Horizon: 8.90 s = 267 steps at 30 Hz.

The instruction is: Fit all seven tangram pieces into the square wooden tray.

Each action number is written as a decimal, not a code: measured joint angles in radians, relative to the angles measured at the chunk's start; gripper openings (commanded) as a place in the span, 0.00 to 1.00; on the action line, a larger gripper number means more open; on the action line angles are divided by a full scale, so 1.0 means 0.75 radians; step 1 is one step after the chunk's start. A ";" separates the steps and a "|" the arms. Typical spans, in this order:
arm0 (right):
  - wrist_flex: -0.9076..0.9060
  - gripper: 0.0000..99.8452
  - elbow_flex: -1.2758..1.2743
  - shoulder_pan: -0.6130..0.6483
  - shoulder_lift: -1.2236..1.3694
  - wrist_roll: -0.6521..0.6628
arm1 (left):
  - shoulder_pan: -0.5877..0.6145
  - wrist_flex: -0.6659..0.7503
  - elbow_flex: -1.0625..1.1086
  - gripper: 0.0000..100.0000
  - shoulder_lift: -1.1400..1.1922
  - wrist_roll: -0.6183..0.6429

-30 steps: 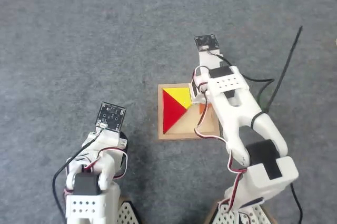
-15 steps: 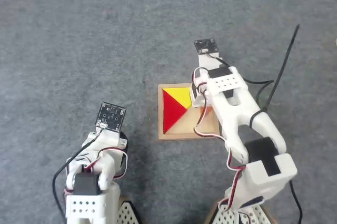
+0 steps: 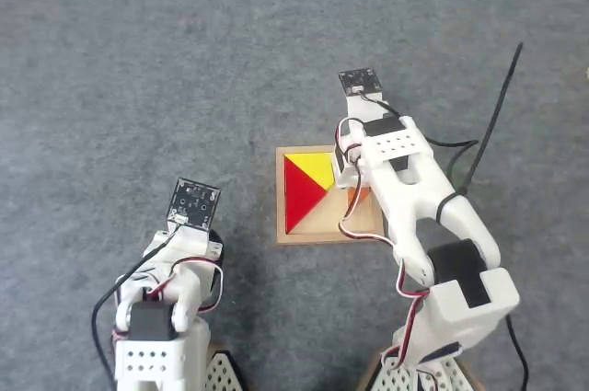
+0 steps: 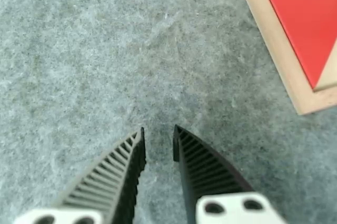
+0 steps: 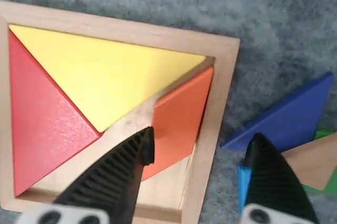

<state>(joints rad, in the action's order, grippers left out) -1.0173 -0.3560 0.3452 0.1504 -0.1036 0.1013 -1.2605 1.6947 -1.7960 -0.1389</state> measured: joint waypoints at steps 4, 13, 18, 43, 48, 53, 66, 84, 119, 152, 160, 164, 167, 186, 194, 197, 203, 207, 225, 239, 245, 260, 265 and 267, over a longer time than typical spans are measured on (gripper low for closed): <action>0.000 0.28 0.000 -0.072 0.000 0.004 | 0.000 0.000 0.000 0.09 0.000 0.000; -0.002 0.28 0.121 -0.076 0.131 0.072 | 0.000 0.000 0.000 0.09 0.000 0.000; -0.002 0.28 0.178 -0.078 0.153 0.072 | 0.000 0.000 0.000 0.09 0.000 0.000; -0.072 0.27 0.080 -0.399 0.078 0.194 | 0.000 0.000 0.000 0.09 0.000 0.000; -0.072 0.27 0.164 -0.397 0.194 0.151 | 0.000 0.000 0.000 0.09 0.000 0.000; -0.072 0.21 0.215 -0.397 0.243 0.145 | 0.000 0.000 0.000 0.09 0.000 0.000; -0.080 0.07 0.248 -0.417 0.254 0.145 | 0.000 0.000 0.000 0.09 0.000 0.000; -0.033 0.17 -0.200 -0.370 -0.258 0.090 | 0.000 0.000 0.000 0.09 0.000 0.000; 0.088 0.17 0.039 -0.252 0.184 0.016 | 0.000 0.000 0.000 0.09 0.000 0.000; -0.188 0.01 0.047 0.004 -0.217 0.045 | 0.000 0.000 0.000 0.09 0.000 0.000; -0.094 0.01 0.047 0.053 -0.084 0.031 | 0.000 0.000 0.000 0.09 0.000 0.000; -0.018 0.01 0.025 0.053 -0.057 -0.018 | 0.000 0.000 0.000 0.09 0.000 0.000; 0.027 0.01 0.004 0.057 -0.057 -0.047 | 0.000 0.000 0.000 0.09 0.000 0.000; 0.037 0.19 -0.002 0.172 -0.057 -0.029 | 0.000 0.000 0.000 0.09 0.000 0.000; 0.029 0.16 -0.027 0.178 -0.057 -0.029 | 0.000 0.000 0.000 0.09 0.000 0.000; -0.041 0.15 -0.065 0.178 -0.057 -0.010 | 0.000 0.000 0.000 0.09 0.000 0.000; -0.057 0.11 -0.070 0.172 -0.057 0.053 | 0.000 0.000 0.000 0.09 0.000 0.000; -0.057 0.11 -0.084 0.172 -0.057 0.055 | 0.000 0.000 0.000 0.09 0.000 0.000; 0.037 0.11 -0.080 0.137 -0.012 0.055 | 0.000 0.000 0.000 0.09 0.000 0.000; 0.217 0.09 -0.428 0.217 -0.366 0.117 | 0.000 0.000 0.000 0.09 0.000 0.000; 0.268 0.09 -0.458 0.241 -0.317 0.127 | 0.000 0.000 0.000 0.09 0.000 0.000; 0.268 0.09 -0.223 0.180 -0.082 0.143 | 0.000 0.000 0.000 0.09 0.000 0.000; 0.250 0.09 -0.213 0.164 -0.098 0.158 | 0.000 0.000 0.000 0.09 0.000 0.000; 0.250 0.09 -0.235 0.164 -0.117 0.158 | 0.000 0.000 0.000 0.09 0.000 0.000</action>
<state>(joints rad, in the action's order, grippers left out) -0.8301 -0.5324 0.4680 0.0629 0.0146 0.1013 -1.2605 1.6947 -1.7960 -0.1389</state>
